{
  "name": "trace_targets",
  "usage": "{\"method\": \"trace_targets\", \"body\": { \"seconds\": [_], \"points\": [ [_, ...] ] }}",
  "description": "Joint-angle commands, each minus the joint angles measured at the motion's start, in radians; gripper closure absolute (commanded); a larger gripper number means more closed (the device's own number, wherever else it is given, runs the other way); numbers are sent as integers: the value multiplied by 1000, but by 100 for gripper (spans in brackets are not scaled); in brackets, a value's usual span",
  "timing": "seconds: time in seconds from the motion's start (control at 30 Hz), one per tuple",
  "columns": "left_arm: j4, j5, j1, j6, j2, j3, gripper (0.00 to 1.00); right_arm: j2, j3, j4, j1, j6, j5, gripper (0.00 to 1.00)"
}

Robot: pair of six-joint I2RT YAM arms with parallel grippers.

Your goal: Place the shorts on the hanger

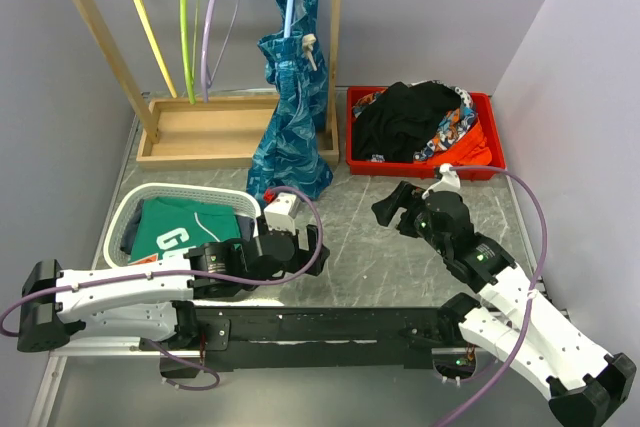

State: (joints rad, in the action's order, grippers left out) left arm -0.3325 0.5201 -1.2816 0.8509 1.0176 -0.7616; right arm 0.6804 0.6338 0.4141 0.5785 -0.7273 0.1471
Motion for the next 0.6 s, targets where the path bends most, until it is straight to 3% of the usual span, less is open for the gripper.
{"method": "trace_targets", "body": {
  "seconds": [0.0,0.13,0.33,0.5,0.57],
  "points": [
    [33,6,-2,-15,-16,-35,4,14,44,2,6,2,34,8],
    [4,4,-2,-3,10,-54,3,62,84,-24,6,18,26,8],
    [1,-2,-2,-4,52,-74,4,337,290,-29,-17,68,46,5],
    [30,-35,30,-1,78,-54,4,611,515,-96,-284,59,-107,6],
    [24,-54,53,5,88,-54,4,781,688,-92,-331,55,-77,7]
  ]
}}
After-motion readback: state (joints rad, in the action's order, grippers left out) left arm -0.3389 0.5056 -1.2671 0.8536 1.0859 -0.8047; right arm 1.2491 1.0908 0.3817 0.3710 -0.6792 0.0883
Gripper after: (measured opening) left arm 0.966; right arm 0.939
